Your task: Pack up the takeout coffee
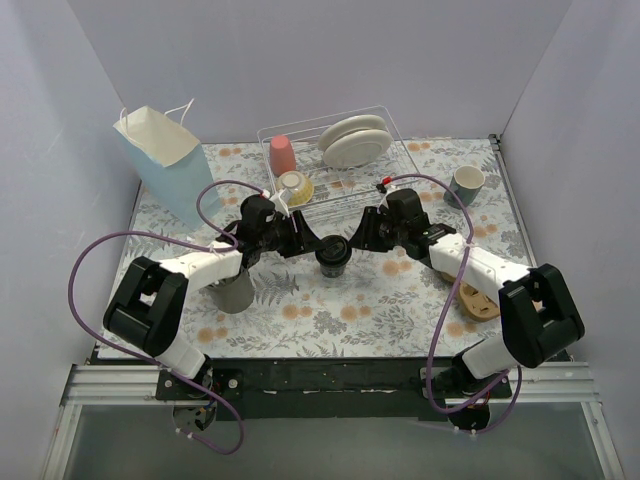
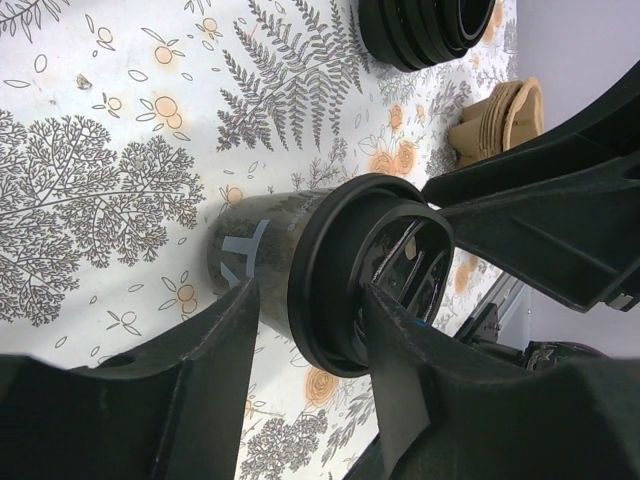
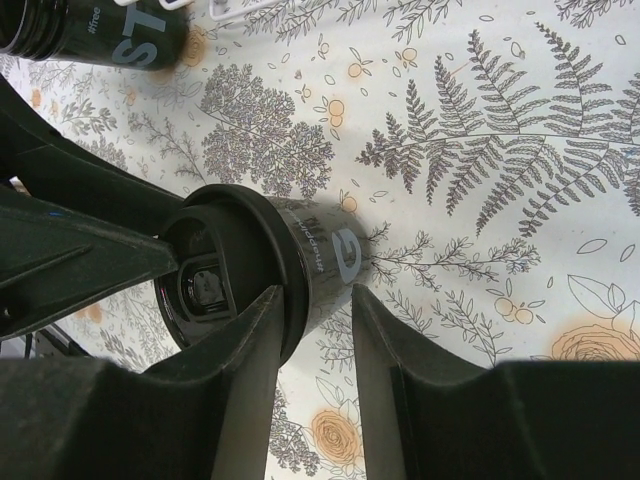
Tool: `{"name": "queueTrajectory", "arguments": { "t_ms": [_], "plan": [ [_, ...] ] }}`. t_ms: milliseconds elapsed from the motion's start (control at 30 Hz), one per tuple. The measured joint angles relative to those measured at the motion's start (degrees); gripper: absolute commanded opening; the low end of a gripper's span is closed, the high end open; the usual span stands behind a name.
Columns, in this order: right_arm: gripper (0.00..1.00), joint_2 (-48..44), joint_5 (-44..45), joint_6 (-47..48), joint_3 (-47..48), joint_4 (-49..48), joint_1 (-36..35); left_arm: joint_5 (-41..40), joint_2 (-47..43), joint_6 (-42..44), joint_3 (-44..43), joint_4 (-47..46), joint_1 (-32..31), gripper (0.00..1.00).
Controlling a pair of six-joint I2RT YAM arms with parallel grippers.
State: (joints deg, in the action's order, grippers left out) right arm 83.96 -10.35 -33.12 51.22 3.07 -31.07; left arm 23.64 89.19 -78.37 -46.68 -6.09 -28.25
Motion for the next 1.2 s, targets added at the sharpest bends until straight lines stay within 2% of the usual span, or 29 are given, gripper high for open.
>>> {"name": "queueTrajectory", "arguments": {
  "t_ms": [200,700,867,1033,1200],
  "plan": [
    [0.34,-0.3,-1.4,-0.2,-1.8,-3.1,0.4,1.3,0.3,-1.6,1.8,-3.9,0.1,0.41],
    [0.31,-3.8,-4.1,-3.6,-14.3,-22.4,1.3,3.0,1.6,-5.2,5.1,-12.0,0.5,0.40],
    [0.26,-4.7,-5.0,-5.7,-17.9,-27.7,1.6,3.1,1.9,-5.6,5.4,-13.1,0.5,0.40],
    [0.29,-6.3,-0.9,-4.9,-16.9,-23.9,-0.4,2.9,1.9,-5.9,5.8,-13.9,0.4,0.40],
    [0.32,-6.7,6.9,-0.3,-9.4,-9.9,-4.4,2.7,1.9,-6.3,6.0,-14.2,0.4,0.40]
  ]
}}
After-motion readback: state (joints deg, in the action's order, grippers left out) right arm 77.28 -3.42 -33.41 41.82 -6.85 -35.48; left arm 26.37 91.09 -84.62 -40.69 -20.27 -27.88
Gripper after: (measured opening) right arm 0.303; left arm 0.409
